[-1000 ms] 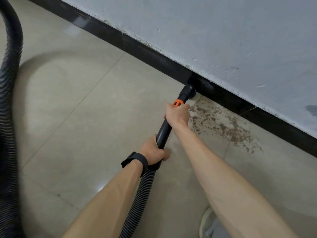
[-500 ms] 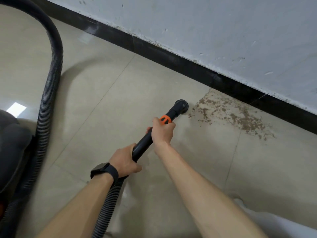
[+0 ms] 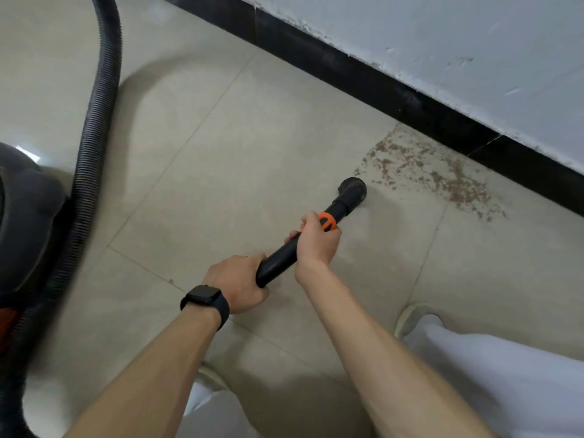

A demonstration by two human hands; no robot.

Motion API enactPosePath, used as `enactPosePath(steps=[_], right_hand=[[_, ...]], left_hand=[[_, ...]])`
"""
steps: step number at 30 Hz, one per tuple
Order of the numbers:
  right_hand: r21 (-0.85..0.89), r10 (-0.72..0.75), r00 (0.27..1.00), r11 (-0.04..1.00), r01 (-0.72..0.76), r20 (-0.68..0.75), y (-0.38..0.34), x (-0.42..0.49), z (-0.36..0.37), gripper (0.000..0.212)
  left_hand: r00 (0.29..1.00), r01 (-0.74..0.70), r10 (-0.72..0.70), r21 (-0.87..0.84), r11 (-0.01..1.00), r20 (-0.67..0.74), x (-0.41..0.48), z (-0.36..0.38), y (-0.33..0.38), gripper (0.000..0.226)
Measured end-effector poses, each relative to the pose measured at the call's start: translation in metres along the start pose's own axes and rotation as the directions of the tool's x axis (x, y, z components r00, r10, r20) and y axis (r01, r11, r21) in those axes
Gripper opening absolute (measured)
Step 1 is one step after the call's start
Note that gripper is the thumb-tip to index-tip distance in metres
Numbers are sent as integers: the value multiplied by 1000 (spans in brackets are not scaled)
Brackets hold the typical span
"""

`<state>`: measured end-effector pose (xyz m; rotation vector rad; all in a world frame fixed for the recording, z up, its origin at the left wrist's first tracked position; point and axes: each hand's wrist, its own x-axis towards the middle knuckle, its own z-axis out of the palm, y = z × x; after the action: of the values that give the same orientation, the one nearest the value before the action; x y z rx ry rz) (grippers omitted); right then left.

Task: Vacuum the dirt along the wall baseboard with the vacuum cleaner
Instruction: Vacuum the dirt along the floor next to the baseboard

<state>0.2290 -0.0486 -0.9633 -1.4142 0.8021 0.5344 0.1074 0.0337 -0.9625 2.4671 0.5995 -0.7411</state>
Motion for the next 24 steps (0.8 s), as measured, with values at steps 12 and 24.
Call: enactPosePath(steps=[12,24], right_hand=[[159,-42,961,983,88,-274,-39,37,-90,15],[245,-43,911,957,157,-411,-62,67,-136,20]], left_hand=[[950,-311,308,156,937,47,30,15,90,29],[885,-464,452,124,877,111,62,40,138,28]])
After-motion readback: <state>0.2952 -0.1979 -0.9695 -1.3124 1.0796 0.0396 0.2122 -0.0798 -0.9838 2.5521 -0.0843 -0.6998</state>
